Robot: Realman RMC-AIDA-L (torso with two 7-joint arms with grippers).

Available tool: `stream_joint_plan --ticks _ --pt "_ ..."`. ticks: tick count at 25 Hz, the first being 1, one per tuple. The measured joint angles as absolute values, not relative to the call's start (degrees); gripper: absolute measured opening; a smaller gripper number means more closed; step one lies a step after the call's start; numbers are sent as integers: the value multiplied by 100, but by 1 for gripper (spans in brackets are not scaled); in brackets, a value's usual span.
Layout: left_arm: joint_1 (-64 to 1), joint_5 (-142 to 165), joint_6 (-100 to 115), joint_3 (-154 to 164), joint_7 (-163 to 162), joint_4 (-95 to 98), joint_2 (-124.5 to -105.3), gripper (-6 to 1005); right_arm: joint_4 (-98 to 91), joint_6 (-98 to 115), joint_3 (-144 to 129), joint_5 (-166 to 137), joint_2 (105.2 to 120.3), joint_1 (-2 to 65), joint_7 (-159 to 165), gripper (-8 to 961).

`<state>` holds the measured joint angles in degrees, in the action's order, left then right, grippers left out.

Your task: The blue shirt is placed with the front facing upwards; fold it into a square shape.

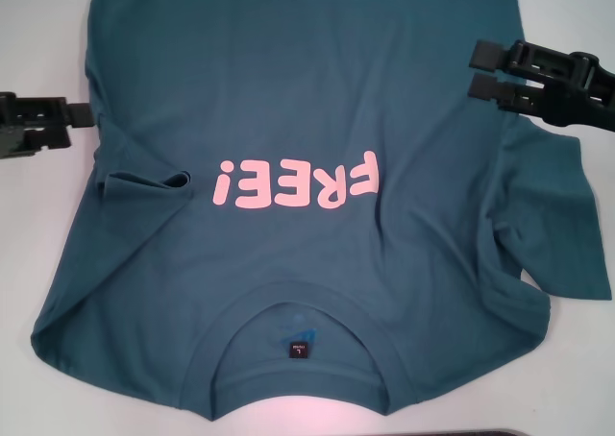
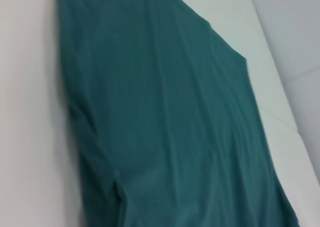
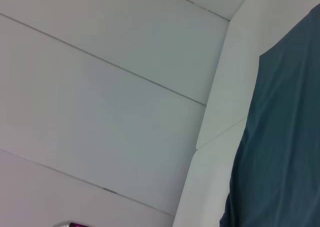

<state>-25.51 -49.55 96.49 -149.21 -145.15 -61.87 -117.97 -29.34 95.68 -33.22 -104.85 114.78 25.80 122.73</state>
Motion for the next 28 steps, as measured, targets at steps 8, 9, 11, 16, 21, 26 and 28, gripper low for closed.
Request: stream_joint_plan --ticks 8,9,11,16,21,26,28 --pt "-2461 -4784 9417 -14940 -14624 -6141 -11769 573 -2938 9635 -3322 -10485 11464 2588 12305 851" --pt "-2455 -4725 9377 -14926 -14621 -6135 -11767 573 -2941 9668 -3322 -10485 11461 2594 12309 851" --pt "-2453 -4625 9305 -14900 -14610 -6110 -11775 573 -2939 9707 -3322 -10485 11459 2607 12315 851" --pt "-2456 -4465 9023 -14879 -14488 -5819 -11889 573 -2905 9721 -3329 -10485 11453 2608 12321 851" --pt "-2490 -4454 8830 -14869 -14362 -5491 -11963 574 -2895 9720 -3331 -10485 11452 2563 12322 851" --pt "-2529 -4454 8680 -14791 -14305 -5408 -12016 574 -2892 9717 -3331 -10506 11453 2540 12318 851" --pt "-2547 -4454 8605 -14733 -14264 -5360 -12024 574 -2891 9715 -3331 -10546 11457 2539 12305 851"
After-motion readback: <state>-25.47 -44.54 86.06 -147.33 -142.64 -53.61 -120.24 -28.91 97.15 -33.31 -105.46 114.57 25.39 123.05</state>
